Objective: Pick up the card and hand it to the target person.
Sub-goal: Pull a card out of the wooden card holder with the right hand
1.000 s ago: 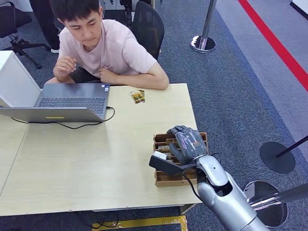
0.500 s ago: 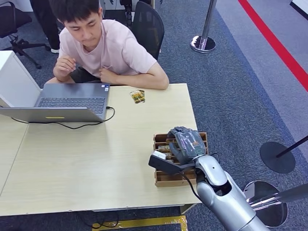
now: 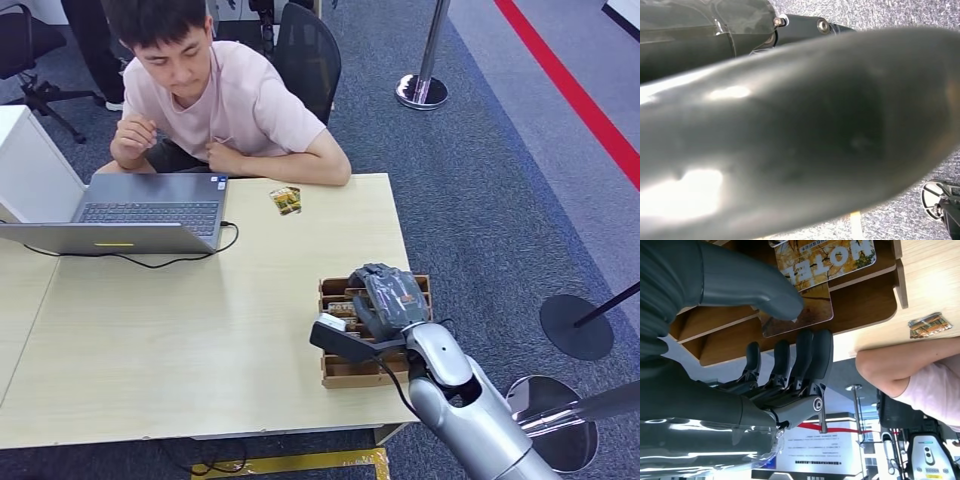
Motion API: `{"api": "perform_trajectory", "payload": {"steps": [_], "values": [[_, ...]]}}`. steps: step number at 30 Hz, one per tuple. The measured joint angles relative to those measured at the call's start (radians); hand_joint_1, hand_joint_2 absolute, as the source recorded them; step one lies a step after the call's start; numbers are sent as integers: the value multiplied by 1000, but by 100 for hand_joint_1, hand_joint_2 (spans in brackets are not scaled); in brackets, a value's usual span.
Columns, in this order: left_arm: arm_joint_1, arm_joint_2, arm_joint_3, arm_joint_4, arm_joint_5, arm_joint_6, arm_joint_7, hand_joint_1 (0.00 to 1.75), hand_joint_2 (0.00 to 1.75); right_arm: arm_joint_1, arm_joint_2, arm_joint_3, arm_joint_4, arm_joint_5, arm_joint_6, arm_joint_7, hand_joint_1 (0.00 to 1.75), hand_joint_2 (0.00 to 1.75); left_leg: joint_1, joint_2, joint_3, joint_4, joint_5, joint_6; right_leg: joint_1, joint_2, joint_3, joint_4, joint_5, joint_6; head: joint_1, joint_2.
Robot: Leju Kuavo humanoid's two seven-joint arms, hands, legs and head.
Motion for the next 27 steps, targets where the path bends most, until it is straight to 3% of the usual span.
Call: {"api": "perform_trajectory", "payload": {"steps": [27], "values": [[0,0,3,0,3,0,0,0,0,2,-14,1,11,10,4,11,106,175,0,0,0,0,0,0,0,0,0,0,0,0,0,0]]}}
